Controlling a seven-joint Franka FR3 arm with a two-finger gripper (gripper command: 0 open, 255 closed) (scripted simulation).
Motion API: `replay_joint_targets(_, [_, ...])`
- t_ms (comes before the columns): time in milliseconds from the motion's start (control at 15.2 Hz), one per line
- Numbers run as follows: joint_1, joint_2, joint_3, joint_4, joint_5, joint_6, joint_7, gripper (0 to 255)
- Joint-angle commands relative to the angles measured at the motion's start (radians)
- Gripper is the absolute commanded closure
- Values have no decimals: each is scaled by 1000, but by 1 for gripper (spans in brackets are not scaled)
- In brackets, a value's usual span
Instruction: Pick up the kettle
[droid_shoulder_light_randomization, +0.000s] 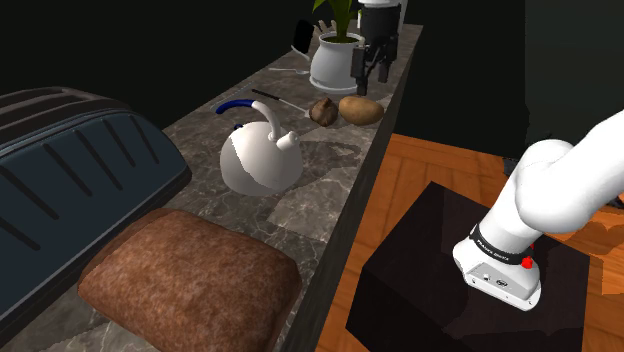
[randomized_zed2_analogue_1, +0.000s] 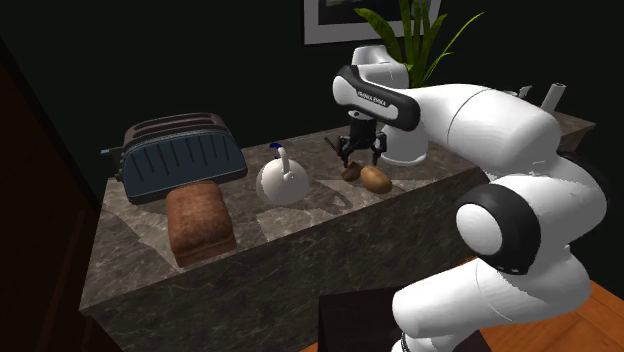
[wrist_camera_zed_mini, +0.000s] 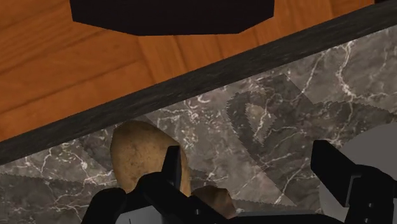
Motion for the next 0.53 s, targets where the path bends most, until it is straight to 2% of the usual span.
replay_joint_targets(0, [18, 71, 29, 74, 9, -22, 18, 0])
replay_joint_targets(462, [78, 329, 117, 363, 10, -116, 77, 0])
